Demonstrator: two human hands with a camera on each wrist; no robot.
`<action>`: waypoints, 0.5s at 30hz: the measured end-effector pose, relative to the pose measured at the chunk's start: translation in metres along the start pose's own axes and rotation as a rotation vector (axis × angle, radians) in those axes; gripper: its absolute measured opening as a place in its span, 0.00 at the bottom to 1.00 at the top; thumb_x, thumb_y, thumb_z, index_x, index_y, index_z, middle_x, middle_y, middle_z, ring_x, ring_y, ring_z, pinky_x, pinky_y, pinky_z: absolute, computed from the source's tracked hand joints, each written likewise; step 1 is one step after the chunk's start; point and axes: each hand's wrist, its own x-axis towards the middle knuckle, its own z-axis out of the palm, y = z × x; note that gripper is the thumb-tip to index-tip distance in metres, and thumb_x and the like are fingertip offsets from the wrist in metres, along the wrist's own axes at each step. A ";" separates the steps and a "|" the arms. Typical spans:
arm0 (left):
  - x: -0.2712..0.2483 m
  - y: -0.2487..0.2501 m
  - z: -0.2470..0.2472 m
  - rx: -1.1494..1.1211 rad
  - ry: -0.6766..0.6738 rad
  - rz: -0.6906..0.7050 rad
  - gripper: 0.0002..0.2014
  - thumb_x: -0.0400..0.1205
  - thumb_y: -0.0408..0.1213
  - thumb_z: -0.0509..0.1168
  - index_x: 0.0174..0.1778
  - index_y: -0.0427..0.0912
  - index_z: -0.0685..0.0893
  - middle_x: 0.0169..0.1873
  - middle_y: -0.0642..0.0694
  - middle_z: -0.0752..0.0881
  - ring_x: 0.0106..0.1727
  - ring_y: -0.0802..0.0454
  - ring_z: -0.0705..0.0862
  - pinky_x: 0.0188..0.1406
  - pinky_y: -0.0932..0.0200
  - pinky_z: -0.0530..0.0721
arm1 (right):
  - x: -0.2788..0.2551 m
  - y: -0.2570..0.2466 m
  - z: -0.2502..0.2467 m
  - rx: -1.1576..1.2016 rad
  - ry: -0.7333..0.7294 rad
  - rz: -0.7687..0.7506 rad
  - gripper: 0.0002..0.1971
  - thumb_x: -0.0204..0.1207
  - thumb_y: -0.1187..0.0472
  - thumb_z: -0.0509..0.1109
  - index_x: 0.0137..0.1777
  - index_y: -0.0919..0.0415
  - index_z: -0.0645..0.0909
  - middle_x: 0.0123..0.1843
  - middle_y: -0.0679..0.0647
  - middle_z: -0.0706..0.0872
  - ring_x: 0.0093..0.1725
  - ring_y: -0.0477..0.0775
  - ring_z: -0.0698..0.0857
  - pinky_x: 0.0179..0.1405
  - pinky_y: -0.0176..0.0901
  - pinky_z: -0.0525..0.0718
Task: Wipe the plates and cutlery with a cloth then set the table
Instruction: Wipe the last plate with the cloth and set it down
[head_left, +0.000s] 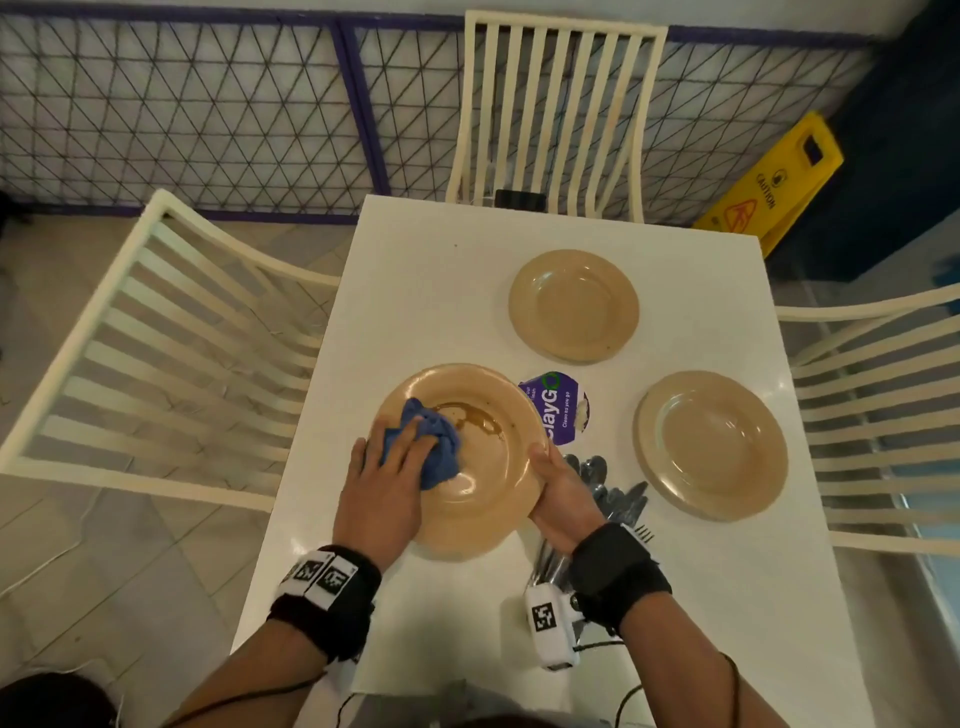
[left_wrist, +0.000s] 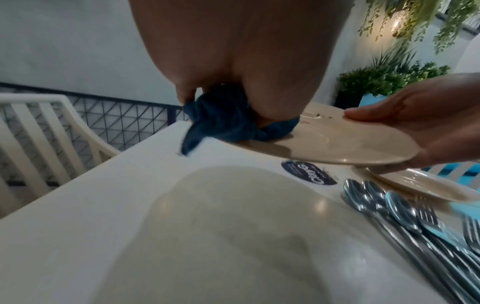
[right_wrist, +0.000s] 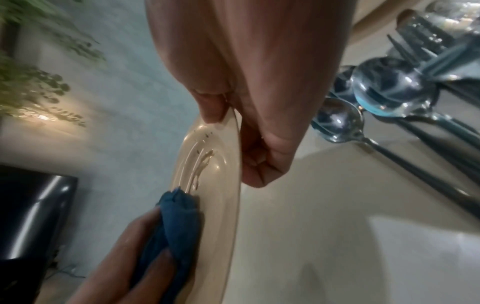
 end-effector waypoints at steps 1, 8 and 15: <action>0.008 0.005 -0.004 -0.039 0.014 -0.006 0.33 0.76 0.30 0.72 0.77 0.47 0.73 0.81 0.43 0.73 0.82 0.30 0.67 0.75 0.33 0.74 | -0.004 -0.005 0.000 -0.026 -0.012 -0.020 0.18 0.89 0.51 0.59 0.76 0.49 0.76 0.70 0.65 0.84 0.72 0.71 0.80 0.71 0.76 0.76; 0.052 0.118 -0.036 -0.225 0.070 0.069 0.34 0.84 0.38 0.50 0.89 0.42 0.52 0.89 0.40 0.47 0.88 0.40 0.38 0.88 0.37 0.49 | -0.035 -0.033 -0.007 -0.028 -0.116 -0.147 0.19 0.91 0.56 0.55 0.80 0.52 0.71 0.74 0.58 0.83 0.74 0.62 0.81 0.74 0.66 0.77; -0.011 0.147 -0.010 0.007 0.030 0.384 0.33 0.80 0.40 0.55 0.85 0.50 0.63 0.87 0.48 0.60 0.89 0.38 0.52 0.87 0.39 0.51 | -0.071 -0.083 -0.052 -0.121 0.001 -0.329 0.18 0.92 0.55 0.53 0.72 0.62 0.77 0.67 0.63 0.87 0.69 0.64 0.85 0.69 0.59 0.83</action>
